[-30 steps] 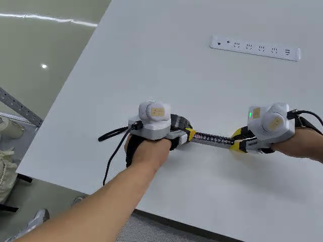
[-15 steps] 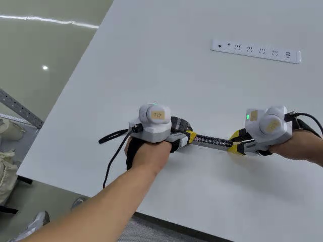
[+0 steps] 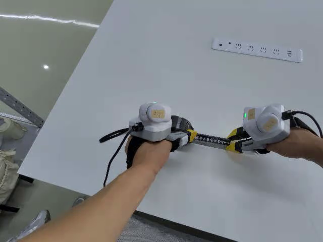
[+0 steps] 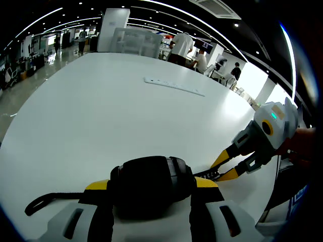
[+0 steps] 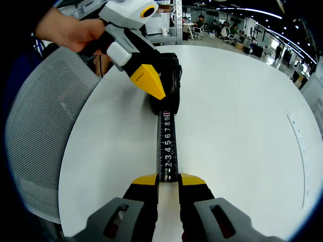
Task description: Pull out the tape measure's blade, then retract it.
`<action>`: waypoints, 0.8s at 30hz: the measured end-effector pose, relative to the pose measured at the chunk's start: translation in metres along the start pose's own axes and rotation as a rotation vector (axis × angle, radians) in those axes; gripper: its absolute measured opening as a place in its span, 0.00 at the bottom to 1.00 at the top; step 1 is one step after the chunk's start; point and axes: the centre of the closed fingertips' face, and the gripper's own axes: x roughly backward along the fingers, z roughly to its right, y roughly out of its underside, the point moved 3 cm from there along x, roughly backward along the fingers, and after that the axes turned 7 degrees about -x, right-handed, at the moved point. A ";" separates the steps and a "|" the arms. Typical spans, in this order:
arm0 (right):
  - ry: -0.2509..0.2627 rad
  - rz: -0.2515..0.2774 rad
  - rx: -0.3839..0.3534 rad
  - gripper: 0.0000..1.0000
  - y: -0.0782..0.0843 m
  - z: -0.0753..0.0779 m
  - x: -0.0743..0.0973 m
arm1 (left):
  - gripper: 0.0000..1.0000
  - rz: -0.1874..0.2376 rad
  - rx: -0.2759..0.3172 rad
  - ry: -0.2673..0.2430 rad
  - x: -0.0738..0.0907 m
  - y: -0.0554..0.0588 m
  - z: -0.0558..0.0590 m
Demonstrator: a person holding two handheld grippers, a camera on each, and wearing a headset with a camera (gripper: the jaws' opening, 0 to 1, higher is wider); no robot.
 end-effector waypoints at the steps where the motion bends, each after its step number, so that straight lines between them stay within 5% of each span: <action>1: 0.000 0.000 0.002 0.11 -0.001 0.000 0.000 | 0.57 0.000 -0.001 0.000 0.000 0.000 0.000; 24: -0.011 0.018 0.008 0.11 -0.013 -0.002 -0.009 | 0.57 0.000 0.004 0.006 0.000 0.000 -0.001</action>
